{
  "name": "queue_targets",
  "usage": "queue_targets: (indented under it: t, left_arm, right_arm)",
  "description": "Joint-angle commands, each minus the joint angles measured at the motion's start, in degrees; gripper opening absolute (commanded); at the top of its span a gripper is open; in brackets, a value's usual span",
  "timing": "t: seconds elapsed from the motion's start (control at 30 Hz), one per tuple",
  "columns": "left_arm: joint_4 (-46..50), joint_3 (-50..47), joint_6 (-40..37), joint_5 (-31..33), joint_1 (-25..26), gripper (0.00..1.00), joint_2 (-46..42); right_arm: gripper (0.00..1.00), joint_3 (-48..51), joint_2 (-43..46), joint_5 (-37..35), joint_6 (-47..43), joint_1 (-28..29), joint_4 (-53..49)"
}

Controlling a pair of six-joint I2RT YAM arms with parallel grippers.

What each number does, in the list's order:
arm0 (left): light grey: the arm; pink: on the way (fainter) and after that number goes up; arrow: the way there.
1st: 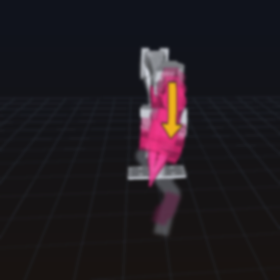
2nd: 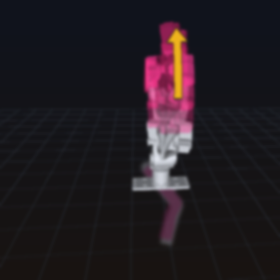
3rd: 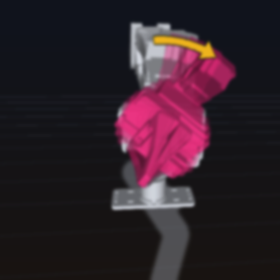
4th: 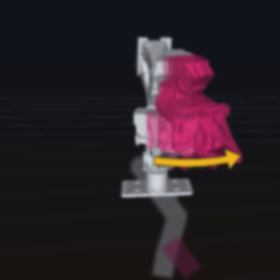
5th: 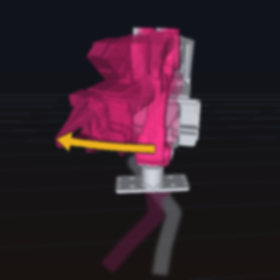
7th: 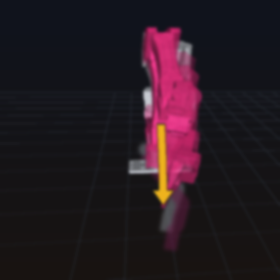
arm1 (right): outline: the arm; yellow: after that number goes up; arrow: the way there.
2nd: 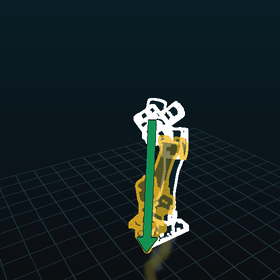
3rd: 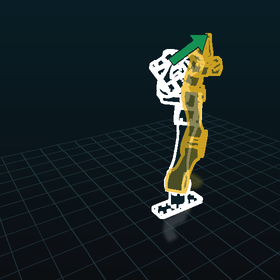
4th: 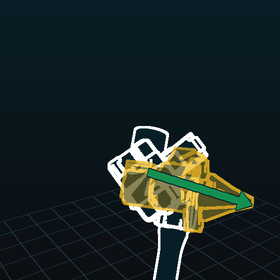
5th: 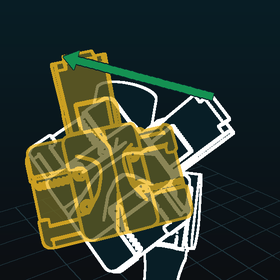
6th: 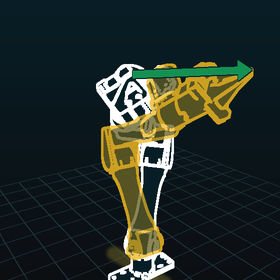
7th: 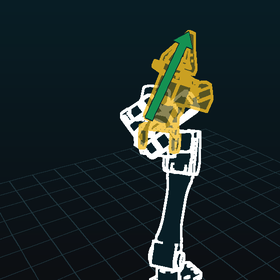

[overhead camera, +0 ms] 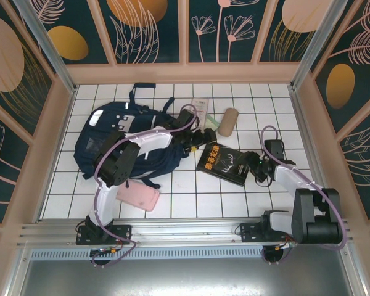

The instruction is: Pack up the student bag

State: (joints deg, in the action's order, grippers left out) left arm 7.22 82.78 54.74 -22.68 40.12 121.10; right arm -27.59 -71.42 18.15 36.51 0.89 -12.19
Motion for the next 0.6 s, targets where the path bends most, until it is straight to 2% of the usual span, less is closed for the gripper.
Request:
queue_targets:
  t: [0.0,0.3,0.43,0.57]
  left_arm:
    - [2.2,-1.5,-3.2,-0.2,0.5,0.96,-1.5]
    - [-1.3,-0.2,-2.9,-6.5,3.4,0.95,1.3]
    - [-1.9,-0.2,-2.6,-7.5,3.4,0.94,1.5]
    - [-2.0,-0.2,-2.7,-7.4,3.3,0.94,1.4]
  right_arm:
    - [0.74,1.9,-2.3,6.9,-1.2,0.4,6.0]
    - [0.67,-0.8,0.6,10.8,-2.0,1.2,5.1]
    - [0.62,-1.6,3.2,15.4,-1.3,1.2,5.7]
    - [0.57,-2.7,7.8,16.2,-1.2,1.3,3.9]
